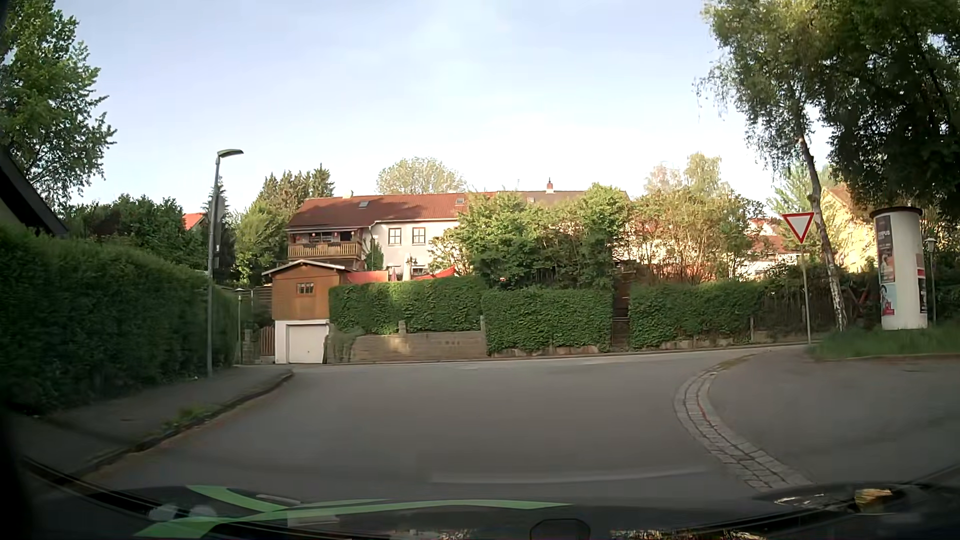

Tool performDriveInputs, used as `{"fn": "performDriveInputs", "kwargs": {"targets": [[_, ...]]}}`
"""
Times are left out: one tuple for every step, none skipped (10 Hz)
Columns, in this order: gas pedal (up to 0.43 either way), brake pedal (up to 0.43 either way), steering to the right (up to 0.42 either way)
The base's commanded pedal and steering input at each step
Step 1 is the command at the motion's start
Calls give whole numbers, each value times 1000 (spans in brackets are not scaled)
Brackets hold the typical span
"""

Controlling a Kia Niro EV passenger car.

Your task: Follow the waypoints while adhering to traffic rules and regulations

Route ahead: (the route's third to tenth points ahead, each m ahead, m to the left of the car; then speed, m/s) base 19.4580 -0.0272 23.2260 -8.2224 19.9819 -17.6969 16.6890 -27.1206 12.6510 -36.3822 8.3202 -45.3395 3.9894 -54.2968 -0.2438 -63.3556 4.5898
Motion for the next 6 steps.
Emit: {"fn": "performDriveInputs", "kwargs": {"targets": [[118, 0, 21], [118, 0, 21], [110, 0, 21], [0, 0, 23], [0, 0, 29], [0, 0, 34]]}}
